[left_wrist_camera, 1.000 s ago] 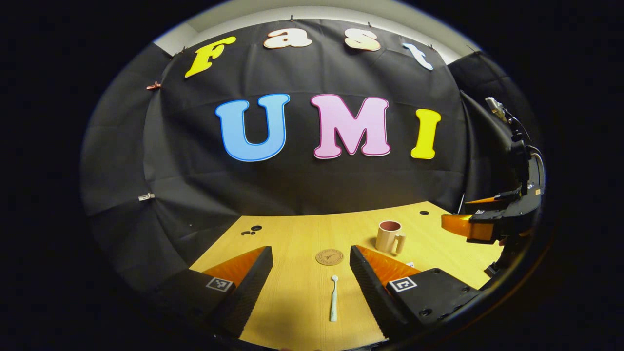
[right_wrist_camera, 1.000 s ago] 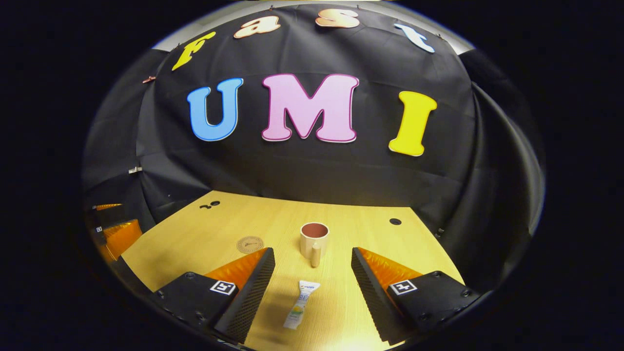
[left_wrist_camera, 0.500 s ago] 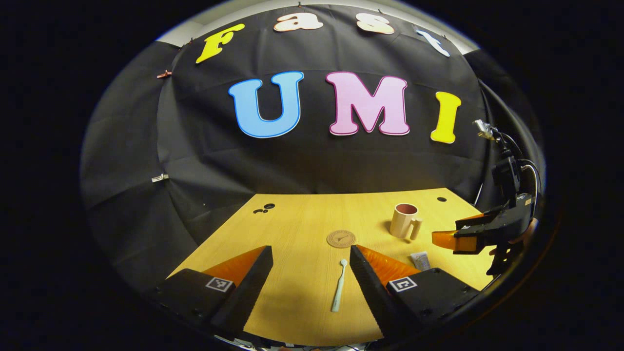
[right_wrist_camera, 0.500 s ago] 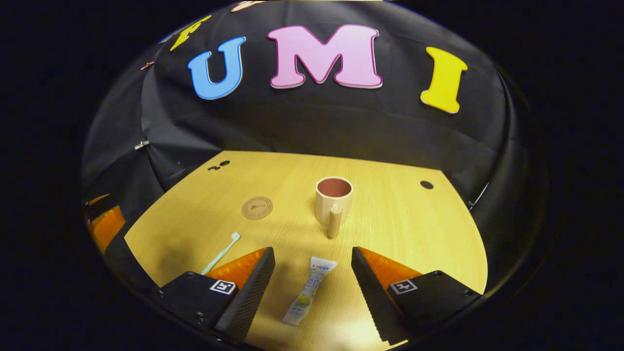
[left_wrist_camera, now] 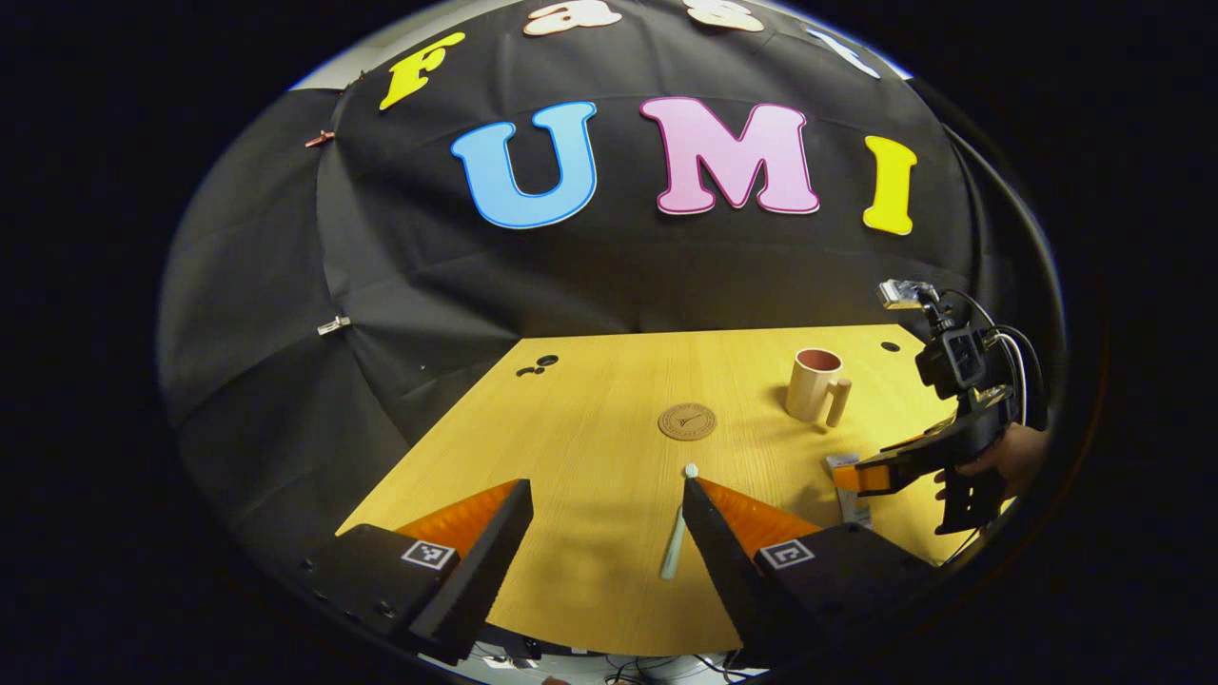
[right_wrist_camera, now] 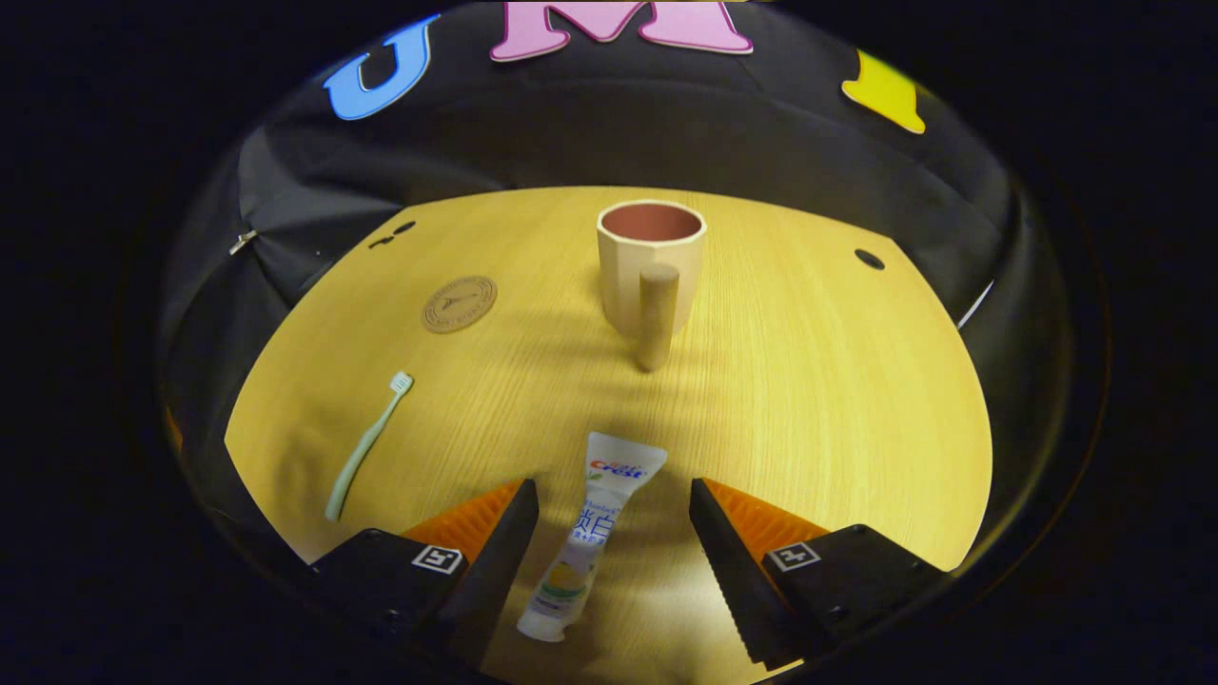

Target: Put the toothbrush and toothpaste on the desktop into the cup, then pick up the cup and place it on the coaster on the desktop.

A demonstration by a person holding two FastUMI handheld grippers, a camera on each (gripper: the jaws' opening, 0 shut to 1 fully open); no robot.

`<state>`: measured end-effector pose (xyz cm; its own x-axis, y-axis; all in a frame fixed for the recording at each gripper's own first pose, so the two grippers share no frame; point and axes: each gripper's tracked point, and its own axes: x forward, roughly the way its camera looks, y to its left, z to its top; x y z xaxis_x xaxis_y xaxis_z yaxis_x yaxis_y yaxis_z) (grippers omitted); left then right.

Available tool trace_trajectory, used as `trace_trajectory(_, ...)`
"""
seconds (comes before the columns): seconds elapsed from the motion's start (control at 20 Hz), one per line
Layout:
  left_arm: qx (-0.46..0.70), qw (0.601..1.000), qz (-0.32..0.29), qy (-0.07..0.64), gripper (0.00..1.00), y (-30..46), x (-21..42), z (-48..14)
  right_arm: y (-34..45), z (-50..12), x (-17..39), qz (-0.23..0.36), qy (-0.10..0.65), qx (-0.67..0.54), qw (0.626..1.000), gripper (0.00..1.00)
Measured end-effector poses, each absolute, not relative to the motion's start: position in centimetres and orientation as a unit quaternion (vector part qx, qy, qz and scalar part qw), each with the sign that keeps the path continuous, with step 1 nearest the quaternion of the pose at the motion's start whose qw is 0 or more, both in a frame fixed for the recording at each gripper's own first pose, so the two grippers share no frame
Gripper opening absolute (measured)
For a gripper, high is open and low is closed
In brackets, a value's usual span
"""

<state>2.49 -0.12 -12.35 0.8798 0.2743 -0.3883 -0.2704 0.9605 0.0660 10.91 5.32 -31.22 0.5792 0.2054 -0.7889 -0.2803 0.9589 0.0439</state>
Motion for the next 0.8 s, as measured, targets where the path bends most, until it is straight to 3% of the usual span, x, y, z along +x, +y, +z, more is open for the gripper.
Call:
trace_trajectory(0.45, 0.016, 0.963, 0.156, 0.219, 1.0, -0.2, 1.2, -13.2, 5.3, -33.8, 10.7, 0.114, 0.476, -0.052, 0.871, 0.98)
trace_trajectory(0.55, 0.022, 0.963, 0.151, 0.222, 1.0, 0.0, 1.1, -13.6, 5.0, -33.9, 10.8, 0.101, 0.476, -0.055, 0.872, 0.91)
trace_trajectory(0.6, 0.024, 0.964, 0.148, 0.222, 1.0, 0.0, 1.0, -13.7, 5.0, -33.9, 10.9, 0.1, 0.475, -0.055, 0.873, 0.83)
trace_trajectory(0.8, 0.028, 0.965, 0.138, 0.22, 1.0, 0.3, 0.9, -13.7, 5.5, -33.9, 10.7, 0.095, 0.477, -0.056, 0.872, 0.72)
